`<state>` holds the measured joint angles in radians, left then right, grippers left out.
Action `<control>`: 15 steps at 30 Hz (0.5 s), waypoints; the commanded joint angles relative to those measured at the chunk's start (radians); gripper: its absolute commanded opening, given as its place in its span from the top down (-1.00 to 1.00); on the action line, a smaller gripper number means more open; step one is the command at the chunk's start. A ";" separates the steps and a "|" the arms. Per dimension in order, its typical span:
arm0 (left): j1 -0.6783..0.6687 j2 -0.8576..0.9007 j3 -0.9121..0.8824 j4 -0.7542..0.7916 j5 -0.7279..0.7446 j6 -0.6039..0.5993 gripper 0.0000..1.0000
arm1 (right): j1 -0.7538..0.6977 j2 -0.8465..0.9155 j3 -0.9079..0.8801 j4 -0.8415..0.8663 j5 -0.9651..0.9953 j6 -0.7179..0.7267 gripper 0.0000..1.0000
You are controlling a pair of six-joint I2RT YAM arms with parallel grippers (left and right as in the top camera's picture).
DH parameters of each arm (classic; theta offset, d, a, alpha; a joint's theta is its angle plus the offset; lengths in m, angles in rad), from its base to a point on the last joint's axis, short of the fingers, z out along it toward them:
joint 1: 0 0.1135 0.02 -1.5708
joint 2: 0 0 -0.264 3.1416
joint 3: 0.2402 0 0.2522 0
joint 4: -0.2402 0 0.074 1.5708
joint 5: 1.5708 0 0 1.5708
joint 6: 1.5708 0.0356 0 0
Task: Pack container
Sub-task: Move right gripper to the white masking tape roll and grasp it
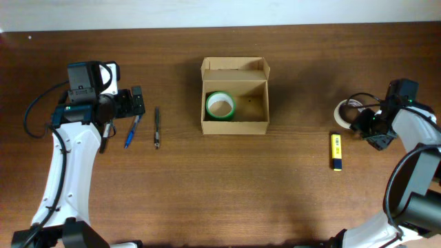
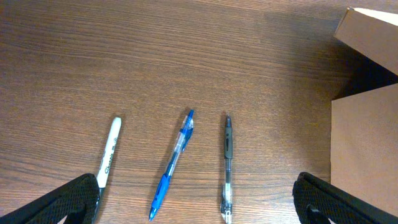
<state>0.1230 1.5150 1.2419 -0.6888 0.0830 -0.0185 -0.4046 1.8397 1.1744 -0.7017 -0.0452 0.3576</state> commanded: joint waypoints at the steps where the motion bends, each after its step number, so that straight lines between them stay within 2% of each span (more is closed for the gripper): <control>1: 0.004 0.005 0.016 0.003 0.014 0.016 -0.99 | -0.002 0.009 0.010 0.038 -0.057 0.157 -0.22; 4: 0.004 0.005 0.016 0.003 0.014 0.016 -0.99 | -0.002 0.009 0.014 0.040 -0.066 0.227 -0.21; 9: 0.004 0.005 0.016 0.003 0.014 0.016 -0.99 | -0.002 0.009 0.024 0.060 -0.150 0.254 -0.19; 15: 0.004 0.005 0.016 0.003 0.014 0.016 -0.99 | -0.002 0.009 0.067 0.076 -0.142 0.333 -0.12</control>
<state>0.1230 1.5150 1.2419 -0.6888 0.0830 -0.0185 -0.4042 1.8481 1.1995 -0.6392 -0.1734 0.6117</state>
